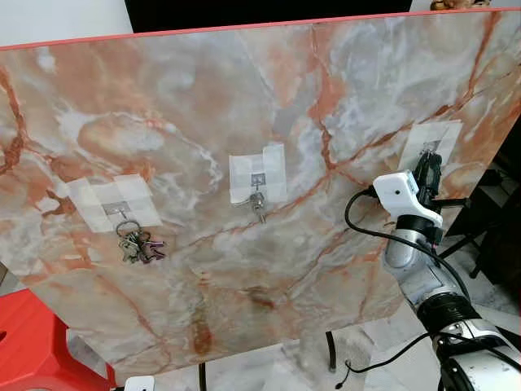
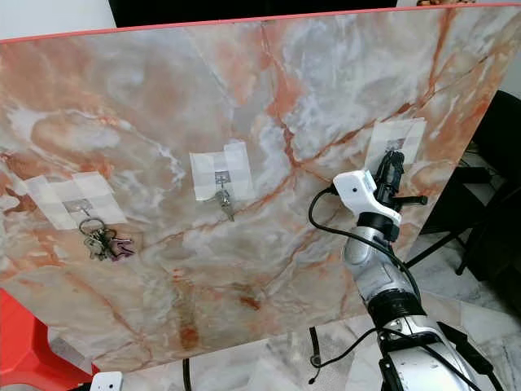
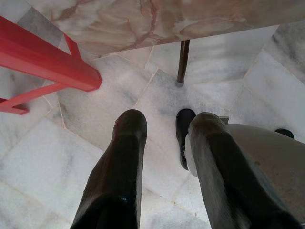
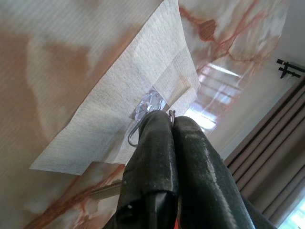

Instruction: Hang keys on a hook

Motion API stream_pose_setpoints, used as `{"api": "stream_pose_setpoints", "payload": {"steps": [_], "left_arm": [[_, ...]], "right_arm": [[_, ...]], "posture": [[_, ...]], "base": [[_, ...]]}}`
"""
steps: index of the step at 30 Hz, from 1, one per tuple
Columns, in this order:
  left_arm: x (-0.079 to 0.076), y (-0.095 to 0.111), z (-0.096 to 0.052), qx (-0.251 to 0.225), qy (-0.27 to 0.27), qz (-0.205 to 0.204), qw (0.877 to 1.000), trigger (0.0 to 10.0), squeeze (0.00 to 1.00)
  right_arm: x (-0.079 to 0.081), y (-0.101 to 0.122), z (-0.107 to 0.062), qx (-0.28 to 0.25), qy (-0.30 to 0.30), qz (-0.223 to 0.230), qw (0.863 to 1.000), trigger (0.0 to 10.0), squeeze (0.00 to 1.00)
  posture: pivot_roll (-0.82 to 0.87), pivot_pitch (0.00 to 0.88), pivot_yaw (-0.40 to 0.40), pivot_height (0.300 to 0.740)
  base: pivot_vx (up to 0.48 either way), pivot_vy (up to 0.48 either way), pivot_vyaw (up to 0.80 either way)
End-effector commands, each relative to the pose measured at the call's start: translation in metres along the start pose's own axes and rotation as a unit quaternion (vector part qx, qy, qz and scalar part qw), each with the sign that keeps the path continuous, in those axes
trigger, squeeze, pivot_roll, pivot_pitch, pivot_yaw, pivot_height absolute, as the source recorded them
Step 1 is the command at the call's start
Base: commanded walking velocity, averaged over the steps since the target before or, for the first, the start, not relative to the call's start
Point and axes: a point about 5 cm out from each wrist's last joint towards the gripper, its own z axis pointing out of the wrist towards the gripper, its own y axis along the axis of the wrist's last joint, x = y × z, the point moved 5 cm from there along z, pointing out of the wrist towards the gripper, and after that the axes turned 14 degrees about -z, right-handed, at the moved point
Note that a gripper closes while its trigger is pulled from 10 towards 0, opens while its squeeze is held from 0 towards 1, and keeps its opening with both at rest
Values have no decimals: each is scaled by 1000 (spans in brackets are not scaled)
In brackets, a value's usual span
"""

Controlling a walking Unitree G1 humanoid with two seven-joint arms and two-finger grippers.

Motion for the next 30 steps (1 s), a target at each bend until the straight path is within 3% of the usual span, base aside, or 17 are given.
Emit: {"api": "stream_pose_setpoints", "payload": {"steps": [1, 30], "left_arm": [[0, 0, 0, -2, 2, 5, 1000, 10000, 0], [0, 2, 0, -6, 3, 6, 1000, 10000, 0]], "right_arm": [[-4, 0, 6, 7, -3, 4, 1000, 10000, 0], [8, 3, 8, 10, 42, 2, 999, 10000, 0]], "posture": [[29, 0, 1, 740], [28, 0, 1, 740]], "base": [[0, 0, 0], [0, 0, 0]]}}
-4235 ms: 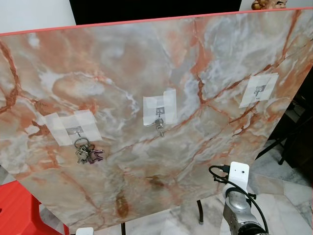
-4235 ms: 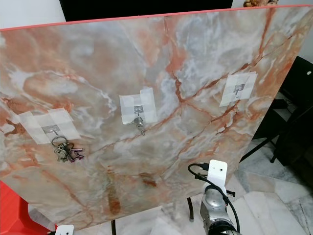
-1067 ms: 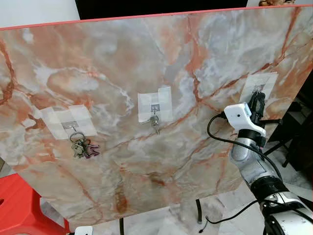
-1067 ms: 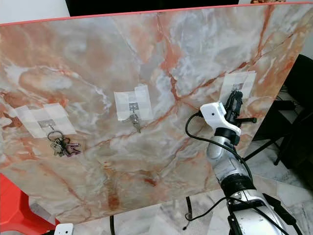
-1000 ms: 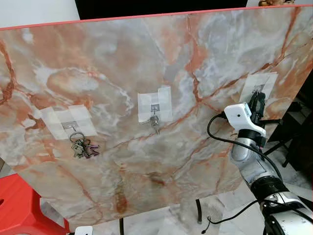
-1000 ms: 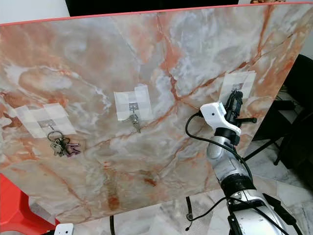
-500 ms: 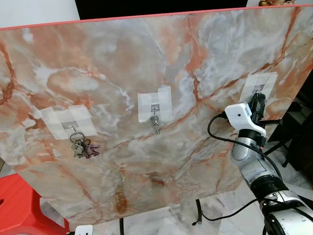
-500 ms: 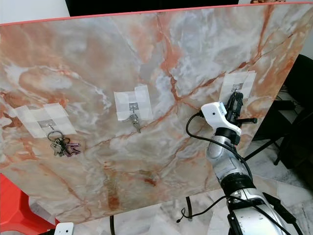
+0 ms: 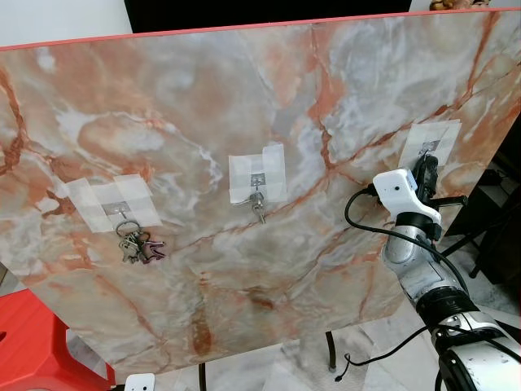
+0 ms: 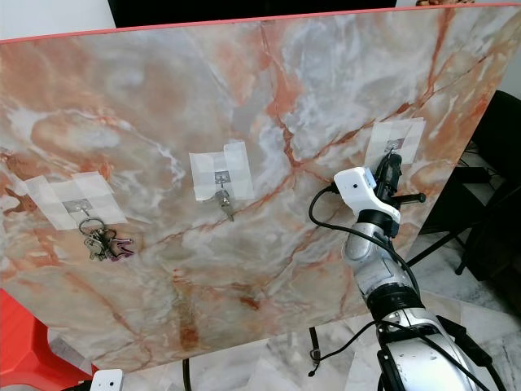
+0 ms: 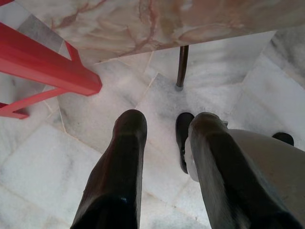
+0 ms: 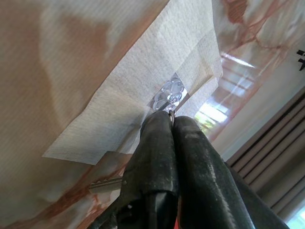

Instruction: Hang keys on a hook

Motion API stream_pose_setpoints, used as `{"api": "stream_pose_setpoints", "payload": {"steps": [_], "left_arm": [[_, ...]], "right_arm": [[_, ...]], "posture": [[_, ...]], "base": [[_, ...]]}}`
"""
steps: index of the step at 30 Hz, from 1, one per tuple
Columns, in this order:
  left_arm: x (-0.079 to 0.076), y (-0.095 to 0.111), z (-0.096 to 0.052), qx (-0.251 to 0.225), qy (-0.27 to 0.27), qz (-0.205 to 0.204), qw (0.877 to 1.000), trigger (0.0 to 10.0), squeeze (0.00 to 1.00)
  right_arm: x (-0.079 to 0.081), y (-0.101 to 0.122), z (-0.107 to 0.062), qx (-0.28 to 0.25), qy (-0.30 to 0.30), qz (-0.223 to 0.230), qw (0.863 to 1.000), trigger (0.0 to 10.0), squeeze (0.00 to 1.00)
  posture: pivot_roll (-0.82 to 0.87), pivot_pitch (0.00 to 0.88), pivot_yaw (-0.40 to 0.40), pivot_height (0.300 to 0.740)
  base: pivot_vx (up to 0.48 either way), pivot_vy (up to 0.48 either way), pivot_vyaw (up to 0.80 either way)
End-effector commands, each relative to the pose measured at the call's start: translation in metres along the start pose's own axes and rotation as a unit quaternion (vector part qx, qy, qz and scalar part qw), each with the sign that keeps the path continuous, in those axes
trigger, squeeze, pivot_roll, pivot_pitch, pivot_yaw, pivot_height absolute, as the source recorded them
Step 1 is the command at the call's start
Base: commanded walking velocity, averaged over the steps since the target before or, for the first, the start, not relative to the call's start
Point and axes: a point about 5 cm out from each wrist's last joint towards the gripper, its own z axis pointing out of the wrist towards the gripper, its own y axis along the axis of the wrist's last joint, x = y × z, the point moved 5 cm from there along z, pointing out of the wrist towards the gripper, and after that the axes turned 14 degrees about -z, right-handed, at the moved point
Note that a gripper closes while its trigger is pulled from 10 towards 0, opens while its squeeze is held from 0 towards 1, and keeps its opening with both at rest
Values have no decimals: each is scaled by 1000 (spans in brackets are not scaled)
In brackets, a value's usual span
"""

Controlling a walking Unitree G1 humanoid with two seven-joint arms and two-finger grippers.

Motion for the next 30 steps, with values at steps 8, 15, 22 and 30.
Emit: {"api": "stream_pose_setpoints", "payload": {"steps": [8, 15, 22, 30], "left_arm": [[1, 0, 0, -3, 4, 4, 1000, 10000, 0], [1, -1, -1, -3, 3, 4, 1000, 10000, 0], [2, -3, -1, 1, 3, 4, 1000, 10000, 0], [2, -3, -1, 2, 3, 5, 1000, 10000, 0]], "right_arm": [[0, 12, 1, -25, 1, 5, 1000, 10000, 0], [5, 14, -5, -31, 6, 7, 999, 10000, 0], [7, 11, -6, -25, 12, 3, 1000, 10000, 0], [4, 10, -3, -23, 9, 5, 1000, 10000, 0]], "posture": [[28, 0, 3, 740], [29, 0, 2, 740], [28, 0, 3, 740], [29, 0, 2, 740]], "base": [[0, 0, 0], [0, 0, 0], [0, 0, 0], [0, 0, 0]]}}
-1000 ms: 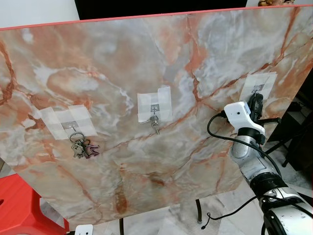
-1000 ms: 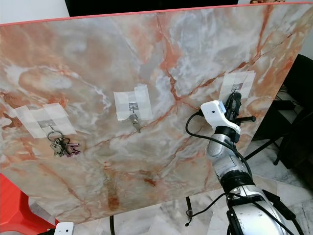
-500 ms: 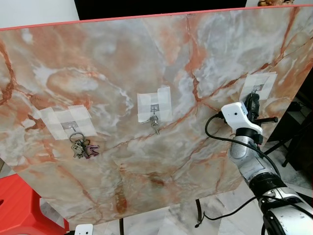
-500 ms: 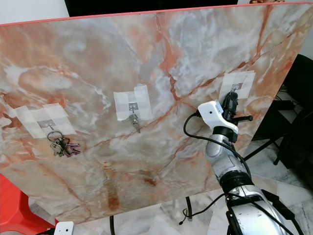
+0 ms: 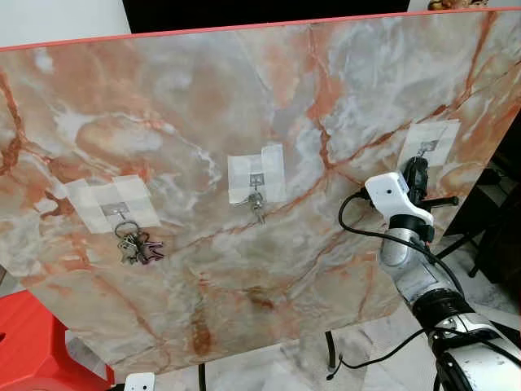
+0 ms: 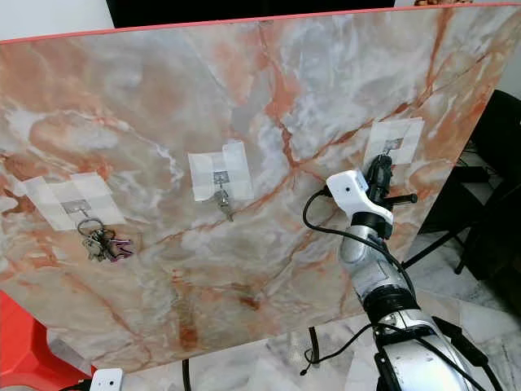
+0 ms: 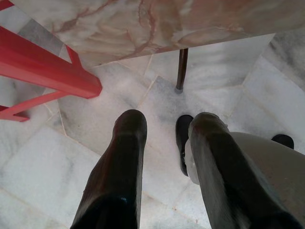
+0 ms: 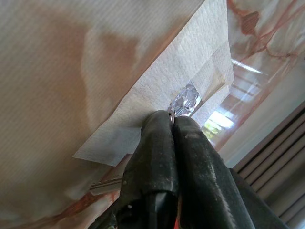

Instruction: Hang keys on a hook

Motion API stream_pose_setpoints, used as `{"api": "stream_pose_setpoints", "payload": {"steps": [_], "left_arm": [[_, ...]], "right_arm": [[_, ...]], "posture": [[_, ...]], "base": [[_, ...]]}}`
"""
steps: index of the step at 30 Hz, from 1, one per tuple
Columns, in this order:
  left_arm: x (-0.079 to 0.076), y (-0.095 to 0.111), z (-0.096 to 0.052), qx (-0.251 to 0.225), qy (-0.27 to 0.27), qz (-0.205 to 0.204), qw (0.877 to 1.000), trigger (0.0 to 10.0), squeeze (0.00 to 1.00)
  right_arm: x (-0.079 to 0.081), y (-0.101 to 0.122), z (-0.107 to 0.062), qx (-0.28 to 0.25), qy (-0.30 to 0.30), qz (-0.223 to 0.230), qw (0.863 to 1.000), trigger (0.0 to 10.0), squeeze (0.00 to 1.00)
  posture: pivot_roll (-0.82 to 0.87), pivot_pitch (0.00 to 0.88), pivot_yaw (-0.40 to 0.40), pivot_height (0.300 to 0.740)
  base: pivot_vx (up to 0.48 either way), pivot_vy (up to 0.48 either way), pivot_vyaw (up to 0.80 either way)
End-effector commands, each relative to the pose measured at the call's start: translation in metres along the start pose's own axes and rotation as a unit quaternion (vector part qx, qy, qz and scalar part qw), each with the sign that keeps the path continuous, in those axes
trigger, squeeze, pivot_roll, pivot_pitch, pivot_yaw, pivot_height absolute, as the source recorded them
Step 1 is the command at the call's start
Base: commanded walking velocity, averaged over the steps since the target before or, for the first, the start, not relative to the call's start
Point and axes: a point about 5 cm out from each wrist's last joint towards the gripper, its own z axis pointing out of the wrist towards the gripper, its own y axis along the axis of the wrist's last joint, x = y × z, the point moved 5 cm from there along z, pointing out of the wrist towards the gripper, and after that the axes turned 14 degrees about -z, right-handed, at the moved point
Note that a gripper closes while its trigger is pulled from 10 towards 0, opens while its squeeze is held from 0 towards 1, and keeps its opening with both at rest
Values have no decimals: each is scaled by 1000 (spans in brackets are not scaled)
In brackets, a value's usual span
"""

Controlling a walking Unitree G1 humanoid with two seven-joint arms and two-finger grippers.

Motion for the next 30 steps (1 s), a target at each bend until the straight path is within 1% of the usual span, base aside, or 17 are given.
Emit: {"api": "stream_pose_setpoints", "payload": {"steps": [1, 2, 3, 4, 8, 13, 14, 15, 16, 18, 20, 22, 24, 25, 26, 28, 30], "left_arm": [[2, -4, -1, 7, 4, 5, 1000, 10000, 0], [2, -4, -1, 7, 4, 5, 1000, 10000, 0], [2, -5, -1, 7, 4, 5, 1000, 10000, 0], [2, -4, -1, 7, 4, 4, 1000, 10000, 0], [2, -5, -1, 8, 4, 4, 1000, 10000, 0], [3, -5, -1, 8, 5, 4, 1000, 10000, 0], [4, -5, -1, 9, 6, 4, 1000, 10000, 0], [4, -5, -1, 9, 6, 4, 1000, 10000, 0], [4, -5, -1, 9, 6, 5, 1000, 10000, 0], [4, -5, -1, 9, 6, 5, 1000, 10000, 0], [4, -5, -1, 9, 5, 5, 1000, 10000, 0], [3, -5, -1, 10, 5, 6, 1000, 10000, 0], [3, -6, -1, 10, 5, 7, 1000, 10000, 0], [3, -6, -1, 10, 5, 7, 1000, 10000, 0], [2, -6, -1, 10, 4, 7, 1000, 10000, 0], [2, -5, -1, 10, 5, 7, 1000, 10000, 0], [3, -5, -1, 10, 5, 7, 1000, 10000, 0]], "right_arm": [[-2, 3, 2, -6, -1, 3, 1000, 10000, 596], [-2, 4, 2, -6, -3, 6, 1000, 10000, 690], [-3, 4, 2, -6, -4, 8, 1000, 10000, 690], [-3, 4, 2, -7, -5, 8, 1000, 10000, 918], [0, 5, -2, -12, -2, 11, 1000, 10000, 878], [2, 6, -6, -20, 0, 18, 1000, 10000, 859], [4, 6, -10, -26, 6, 26, 999, 10000, 459], [5, 6, -11, -28, 9, 31, 999, 10000, 459], [8, 6, -16, -32, 16, 42, 998, 10000, 0], [10, 6, -19, -36, 22, 48, 998, 10000, 0], [19, 6, -28, -42, 48, 64, 996, 10000, 0], [37, -1, -44, -22, 101, 104, 989, 10000, 0], [57, -13, -64, 28, 155, 166, 973, 10000, 0], [65, -19, -73, 53, 174, 187, 965, 10000, 0], [77, -32, -87, 96, 200, 205, 953, 10000, 0], [100, -65, -121, 198, 248, 230, 920, 10000, 0], [121, -101, -169, 316, 297, 251, 865, 10000, 0]], "posture": [[29, 0, 2, 740], [29, 0, 2, 740], [28, 0, 2, 740], [29, 0, 2, 740], [30, 0, 1, 740], [29, 0, 1, 740], [28, 0, 1, 740], [28, 0, 1, 740], [27, 0, 1, 740], [26, 0, 1, 740], [26, 0, 1, 740], [24, 0, -3, 740], [25, 0, -5, 740], [27, 0, -5, 740], [29, 0, -6, 740], [29, 0, -6, 740], [26, 0, -3, 740]], "base": [[0, 0, 0], [0, 0, 0], [0, 0, 0], [0, 0, 0], [0, 0, 0], [0, 0, 0], [0, 0, 0], [0, 0, 0], [0, 0, 0], [0, 0, 0], [0, 0, 0], [0, 0, 0], [0, 0, 0], [0, 0, 0], [0, 0, 0], [0, 0, 0], [0, 0, 0]]}}
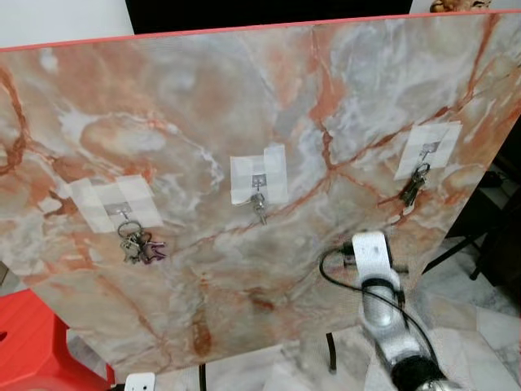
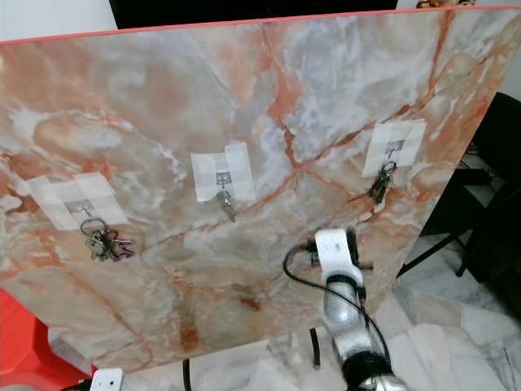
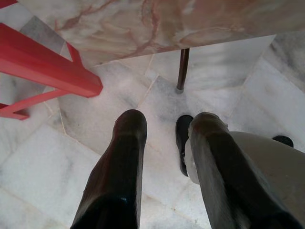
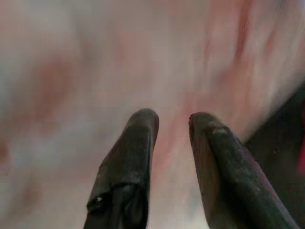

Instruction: Hang keys on a hook

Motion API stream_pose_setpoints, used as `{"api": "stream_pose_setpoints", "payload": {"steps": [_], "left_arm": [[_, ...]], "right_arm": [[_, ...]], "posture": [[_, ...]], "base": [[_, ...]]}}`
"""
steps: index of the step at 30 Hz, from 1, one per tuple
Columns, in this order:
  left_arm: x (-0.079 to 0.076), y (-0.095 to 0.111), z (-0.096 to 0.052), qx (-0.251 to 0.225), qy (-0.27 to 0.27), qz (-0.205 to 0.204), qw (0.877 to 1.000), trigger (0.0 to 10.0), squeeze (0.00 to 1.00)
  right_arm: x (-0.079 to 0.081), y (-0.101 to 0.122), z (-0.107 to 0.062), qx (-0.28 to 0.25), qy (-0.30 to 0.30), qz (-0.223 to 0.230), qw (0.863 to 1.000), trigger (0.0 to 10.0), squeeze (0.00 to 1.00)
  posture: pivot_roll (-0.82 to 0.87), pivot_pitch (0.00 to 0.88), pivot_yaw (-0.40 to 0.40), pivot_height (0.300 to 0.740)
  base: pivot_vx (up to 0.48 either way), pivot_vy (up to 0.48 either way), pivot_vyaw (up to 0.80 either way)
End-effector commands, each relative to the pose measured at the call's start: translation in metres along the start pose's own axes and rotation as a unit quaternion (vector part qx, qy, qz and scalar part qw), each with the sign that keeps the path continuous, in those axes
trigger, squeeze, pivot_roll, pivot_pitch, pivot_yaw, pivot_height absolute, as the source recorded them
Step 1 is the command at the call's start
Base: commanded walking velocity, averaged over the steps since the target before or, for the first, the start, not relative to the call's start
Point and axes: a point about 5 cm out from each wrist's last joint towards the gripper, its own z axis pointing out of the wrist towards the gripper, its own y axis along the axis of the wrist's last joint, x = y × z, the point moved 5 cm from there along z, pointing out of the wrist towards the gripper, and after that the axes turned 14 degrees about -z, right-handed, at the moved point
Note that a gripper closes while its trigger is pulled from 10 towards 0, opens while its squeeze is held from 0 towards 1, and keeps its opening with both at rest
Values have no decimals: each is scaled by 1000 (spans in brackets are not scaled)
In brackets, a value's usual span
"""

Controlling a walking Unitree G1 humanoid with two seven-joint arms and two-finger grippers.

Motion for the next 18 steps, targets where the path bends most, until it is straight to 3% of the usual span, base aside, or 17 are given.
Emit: {"api": "stream_pose_setpoints", "payload": {"steps": [1, 2, 6, 11, 12, 18], "left_arm": [[3, -4, -1, 9, 5, 7, 1000, 10000, 0], [3, -4, -1, 9, 6, 7, 1000, 10000, 0], [5, -2, 0, 8, 7, 8, 1000, 10000, 0], [6, 0, 0, 6, 7, 9, 1000, 10000, 0], [6, 1, 0, 6, 6, 10, 1000, 10000, 0], [5, 3, 1, 5, 6, 12, 1000, 10000, 0]], "right_arm": [[4, -43, -9, 88, 18, 33, 995, 10000, 0], [13, -81, -23, 168, 47, 56, 983, 10000, 0], [18, -123, -46, 231, 75, 43, 969, 10000, 0], [24, -157, -70, 285, 116, 12, 952, 10000, 0], [27, -165, -77, 303, 129, 24, 944, 10000, 0], [32, -173, -86, 322, 149, 35, 934, 10000, 0]], "posture": [[26, 0, -3, 740], [27, 0, 0, 740], [24, 0, 6, 740], [25, 0, 7, 740], [26, 0, 7, 740], [30, 0, 6, 740]], "base": [[0, 0, 0], [0, 0, 0], [0, 0, 0], [0, 0, 0], [0, 0, 0], [0, 0, 0]]}}
